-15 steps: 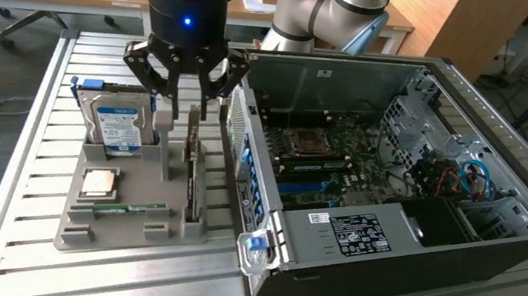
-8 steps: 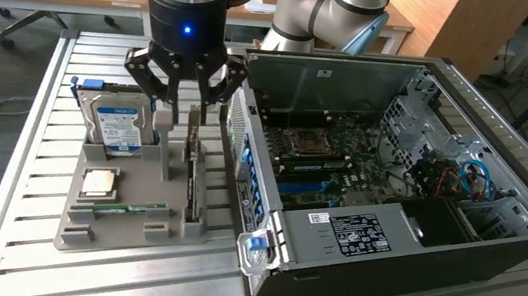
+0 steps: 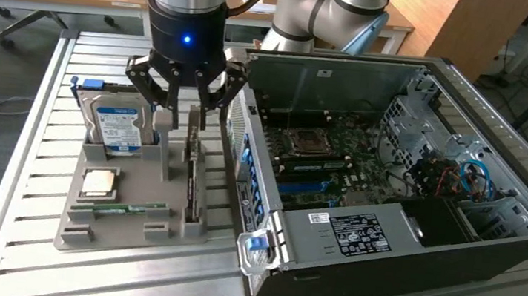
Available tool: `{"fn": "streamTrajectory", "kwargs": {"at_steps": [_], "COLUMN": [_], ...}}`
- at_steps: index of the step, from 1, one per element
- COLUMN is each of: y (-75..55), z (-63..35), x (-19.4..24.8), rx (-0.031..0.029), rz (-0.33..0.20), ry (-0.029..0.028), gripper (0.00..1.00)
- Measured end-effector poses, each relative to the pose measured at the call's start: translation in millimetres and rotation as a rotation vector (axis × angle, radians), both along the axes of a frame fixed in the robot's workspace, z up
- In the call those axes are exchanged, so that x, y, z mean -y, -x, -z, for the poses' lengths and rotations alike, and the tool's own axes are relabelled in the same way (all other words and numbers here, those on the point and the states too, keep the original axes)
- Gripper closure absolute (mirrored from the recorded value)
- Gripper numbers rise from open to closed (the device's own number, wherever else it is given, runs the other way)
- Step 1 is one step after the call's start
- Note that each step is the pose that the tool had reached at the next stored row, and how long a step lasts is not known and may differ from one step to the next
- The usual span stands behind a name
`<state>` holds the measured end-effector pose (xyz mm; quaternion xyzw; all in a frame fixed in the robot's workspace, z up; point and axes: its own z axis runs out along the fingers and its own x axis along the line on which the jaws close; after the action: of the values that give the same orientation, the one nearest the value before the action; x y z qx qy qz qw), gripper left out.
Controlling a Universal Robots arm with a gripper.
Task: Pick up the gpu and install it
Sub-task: 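Pick up the gpu and move the gpu toward the slot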
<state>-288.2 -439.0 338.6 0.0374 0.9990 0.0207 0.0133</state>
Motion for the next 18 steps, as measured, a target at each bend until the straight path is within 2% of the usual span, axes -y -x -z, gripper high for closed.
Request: {"fn": "streamTrajectory", "kwargs": {"at_steps": [9, 18], "y": [0.1, 0.0], "z": [5.8, 5.8], "x": [0.3, 9.6], "rx": [0.0, -0.0001], "rz": [0.0, 0.0], "ry": [0.0, 0.0001], "gripper": [0.58, 0.58]}}
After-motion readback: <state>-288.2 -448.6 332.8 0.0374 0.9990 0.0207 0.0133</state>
